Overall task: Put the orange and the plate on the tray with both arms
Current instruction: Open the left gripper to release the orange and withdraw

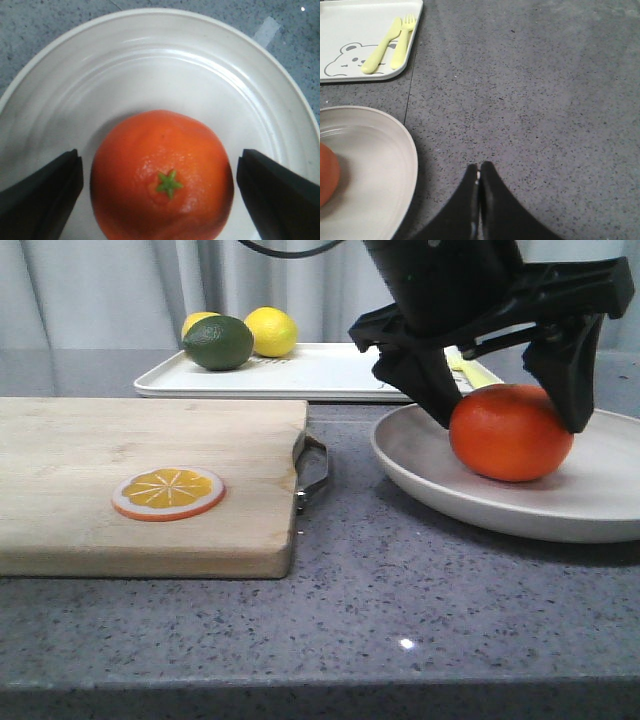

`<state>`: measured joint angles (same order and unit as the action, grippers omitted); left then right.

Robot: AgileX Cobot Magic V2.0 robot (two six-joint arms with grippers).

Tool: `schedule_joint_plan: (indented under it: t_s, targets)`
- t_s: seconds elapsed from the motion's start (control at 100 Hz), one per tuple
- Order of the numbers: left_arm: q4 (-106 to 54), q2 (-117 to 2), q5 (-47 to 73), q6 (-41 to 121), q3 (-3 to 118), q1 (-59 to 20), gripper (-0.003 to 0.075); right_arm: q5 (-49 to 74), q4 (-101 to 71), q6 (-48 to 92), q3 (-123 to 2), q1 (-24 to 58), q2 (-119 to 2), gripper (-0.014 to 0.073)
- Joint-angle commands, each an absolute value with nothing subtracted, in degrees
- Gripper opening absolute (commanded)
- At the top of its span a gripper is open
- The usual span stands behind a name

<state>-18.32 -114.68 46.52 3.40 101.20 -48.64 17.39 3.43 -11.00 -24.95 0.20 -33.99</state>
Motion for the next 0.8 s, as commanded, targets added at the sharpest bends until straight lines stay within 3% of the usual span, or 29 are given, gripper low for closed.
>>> schedule_joint_plan:
  t_s: [0.0,0.26,0.35,0.63,0.79]
  targets:
    - [-18.8,-111.7,45.9,3.1,104.1,-49.0,0.0629,13.8,4.1,-10.7,-27.1,-0.1,-34.6,-0.0067]
    - [-17.4,-111.3,51.1,3.1,110.2,-49.0,0.0625,13.8,4.1,-10.7,-27.1,-0.1,-34.6,-0.0067]
    - [-17.3,-109.8,50.9,3.1,110.3,-49.0,0.0579,14.0,4.1,-10.7,-27.1,-0.1,-34.6,-0.0067]
    - [-15.0,-102.1,50.5,3.1,109.6,-49.0,0.0211,14.4,4.0,-10.7,-27.1,-0.1,-34.6,-0.0067]
    - [-14.9,-94.6,44.1,3.5,102.0,-49.0,0.0004,17.2,4.0,-10.7,-27.1,-0.1,-34.6,-0.0067]
